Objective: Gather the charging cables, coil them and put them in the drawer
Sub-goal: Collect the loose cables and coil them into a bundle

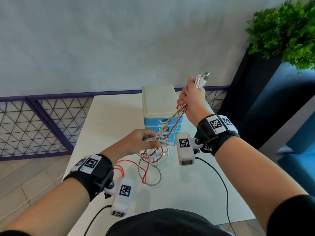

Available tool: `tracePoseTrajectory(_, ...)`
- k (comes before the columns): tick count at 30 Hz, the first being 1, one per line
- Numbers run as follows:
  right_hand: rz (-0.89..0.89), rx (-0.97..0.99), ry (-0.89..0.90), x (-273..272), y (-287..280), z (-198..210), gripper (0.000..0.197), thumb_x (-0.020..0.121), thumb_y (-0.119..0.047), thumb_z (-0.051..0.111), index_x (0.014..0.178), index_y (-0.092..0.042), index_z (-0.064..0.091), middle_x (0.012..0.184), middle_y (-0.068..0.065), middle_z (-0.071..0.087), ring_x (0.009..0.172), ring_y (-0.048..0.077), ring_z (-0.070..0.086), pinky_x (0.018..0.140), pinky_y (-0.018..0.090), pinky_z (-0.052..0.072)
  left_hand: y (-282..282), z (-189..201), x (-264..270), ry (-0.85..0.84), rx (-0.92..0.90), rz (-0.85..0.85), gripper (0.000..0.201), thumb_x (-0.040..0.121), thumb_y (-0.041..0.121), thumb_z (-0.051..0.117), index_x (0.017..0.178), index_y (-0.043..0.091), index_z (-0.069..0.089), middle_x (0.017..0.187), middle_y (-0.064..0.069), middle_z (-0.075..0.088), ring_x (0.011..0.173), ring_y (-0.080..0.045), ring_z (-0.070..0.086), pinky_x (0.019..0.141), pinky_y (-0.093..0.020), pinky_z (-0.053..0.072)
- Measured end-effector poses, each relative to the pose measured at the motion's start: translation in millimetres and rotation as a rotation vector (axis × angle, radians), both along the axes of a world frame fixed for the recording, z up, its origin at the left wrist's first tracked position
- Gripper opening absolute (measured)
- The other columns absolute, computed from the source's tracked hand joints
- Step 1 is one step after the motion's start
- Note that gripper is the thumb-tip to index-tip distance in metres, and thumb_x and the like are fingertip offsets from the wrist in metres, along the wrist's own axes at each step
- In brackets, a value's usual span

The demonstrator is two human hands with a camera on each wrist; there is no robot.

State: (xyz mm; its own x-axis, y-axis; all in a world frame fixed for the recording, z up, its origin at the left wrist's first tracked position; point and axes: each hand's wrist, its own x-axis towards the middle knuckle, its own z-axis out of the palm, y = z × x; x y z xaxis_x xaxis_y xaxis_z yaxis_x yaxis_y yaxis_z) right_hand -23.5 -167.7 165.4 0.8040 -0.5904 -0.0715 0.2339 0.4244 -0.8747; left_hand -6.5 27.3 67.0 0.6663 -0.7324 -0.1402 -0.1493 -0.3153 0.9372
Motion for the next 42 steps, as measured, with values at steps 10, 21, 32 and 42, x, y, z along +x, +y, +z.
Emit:
tracePoseTrajectory(10, -0.065, 0.0, 0.046, -2, -15, -11, 0.027, 0.101, -0.029, 0.044, 0.076, -0.02, 0.038, 0.043, -0.009, 0.032, 0.031, 0.006, 0.026, 0.034, 0.018, 0.028, 16, -8, 18, -0.088, -0.145, 0.25, 0.012, 0.091, 0.009, 0.057, 0.095, 0.013, 0.068, 0.081, 0.008, 0.071, 0.075, -0.005, 0.061, 0.078, -0.022, 0.048)
tracePoseTrajectory(21, -0.174, -0.017, 0.073, -4, -32, -10, 0.03, 0.101, -0.031, 0.041, 0.074, -0.019, 0.036, 0.052, -0.005, 0.031, 0.035, 0.007, 0.027, 0.037, 0.02, 0.028, 38, -26, 33, -0.575, 0.163, 0.418, 0.018, 0.094, 0.013, 0.052, 0.09, 0.011, 0.069, 0.074, -0.002, 0.069, 0.067, -0.009, 0.066, 0.071, -0.023, 0.049)
tracePoseTrajectory(32, -0.227, 0.016, 0.094, -8, -47, -9, 0.028, 0.101, -0.033, 0.04, 0.076, -0.02, 0.036, 0.049, -0.007, 0.029, 0.032, 0.007, 0.025, 0.037, 0.018, 0.027, 54, -41, 33, 0.153, 0.067, 0.645, 0.024, 0.1, 0.004, 0.034, 0.111, -0.006, 0.053, 0.086, -0.015, 0.055, 0.059, -0.029, 0.057, 0.047, -0.026, 0.056)
tracePoseTrajectory(42, -0.003, 0.074, 0.049, 2, -5, -10, 0.034, 0.101, -0.029, 0.044, 0.07, -0.02, 0.035, 0.043, -0.008, 0.029, 0.032, 0.007, 0.024, 0.034, 0.018, 0.026, 5, -26, 27, -0.328, 0.276, 0.462, 0.05, 0.084, 0.004, 0.051, 0.134, 0.009, 0.045, 0.134, -0.012, 0.045, 0.125, -0.024, 0.045, 0.104, -0.03, 0.035)
